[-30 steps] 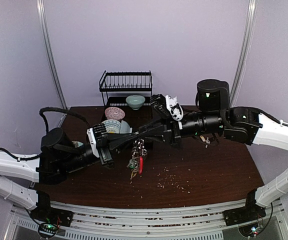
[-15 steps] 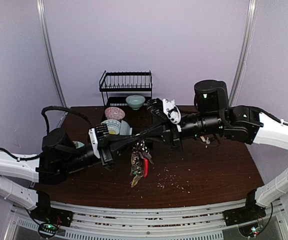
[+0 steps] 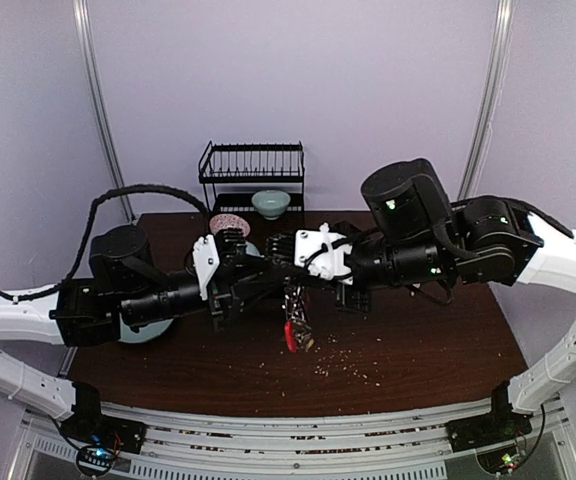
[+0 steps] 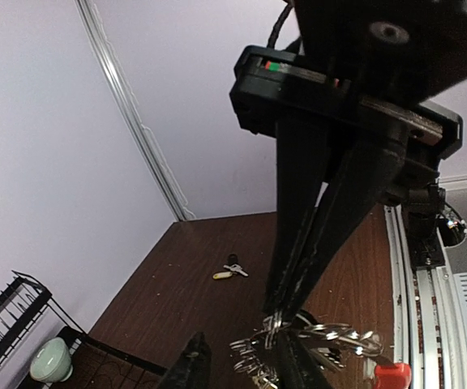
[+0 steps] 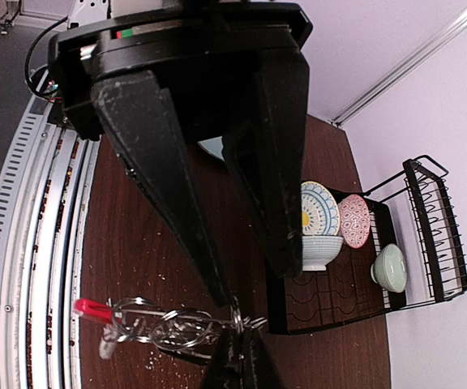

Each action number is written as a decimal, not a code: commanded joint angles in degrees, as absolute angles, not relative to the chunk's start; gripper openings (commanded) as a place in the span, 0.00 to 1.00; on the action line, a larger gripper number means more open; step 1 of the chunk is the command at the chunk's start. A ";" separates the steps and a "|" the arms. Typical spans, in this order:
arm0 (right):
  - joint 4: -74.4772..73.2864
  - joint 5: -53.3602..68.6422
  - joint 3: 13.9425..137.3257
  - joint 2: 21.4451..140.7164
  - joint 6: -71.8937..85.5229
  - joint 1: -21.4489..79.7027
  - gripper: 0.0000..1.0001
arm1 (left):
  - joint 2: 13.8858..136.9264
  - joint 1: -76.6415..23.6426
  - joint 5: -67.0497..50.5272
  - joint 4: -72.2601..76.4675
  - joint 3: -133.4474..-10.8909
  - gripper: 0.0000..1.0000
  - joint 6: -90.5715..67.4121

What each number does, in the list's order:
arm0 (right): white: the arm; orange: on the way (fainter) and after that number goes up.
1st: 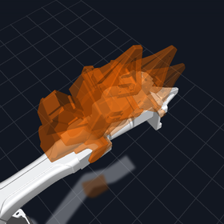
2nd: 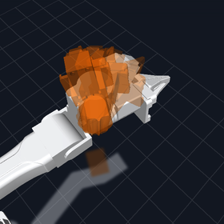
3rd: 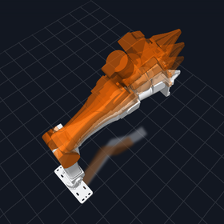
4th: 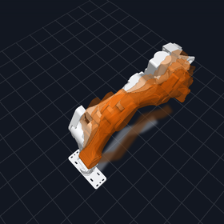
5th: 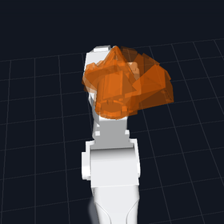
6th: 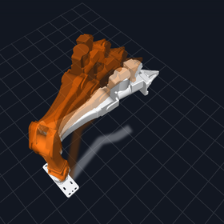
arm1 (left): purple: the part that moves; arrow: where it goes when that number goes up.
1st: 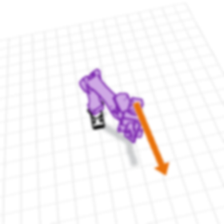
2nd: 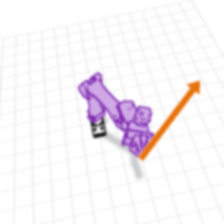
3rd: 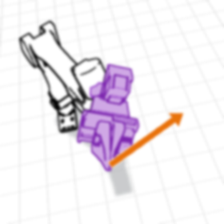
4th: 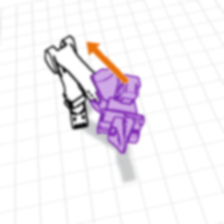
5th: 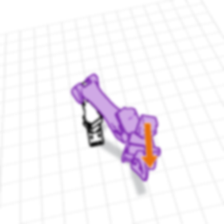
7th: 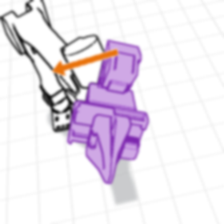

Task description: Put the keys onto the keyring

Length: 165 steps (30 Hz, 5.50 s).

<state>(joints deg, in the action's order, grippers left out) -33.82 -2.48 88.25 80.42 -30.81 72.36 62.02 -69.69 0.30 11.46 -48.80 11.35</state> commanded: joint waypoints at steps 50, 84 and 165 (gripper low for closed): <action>-5.30 12.60 68.89 71.00 -8.22 66.66 0.26 | 59.11 -70.11 -0.26 27.60 -40.87 0.00 13.70; -3.49 19.38 67.77 74.19 -2.03 64.24 0.04 | 57.35 -70.31 -0.33 30.53 -38.94 0.00 14.14; -2.98 26.87 70.41 74.18 -15.11 64.07 0.07 | 61.00 -70.31 -8.48 40.97 -39.12 0.00 14.49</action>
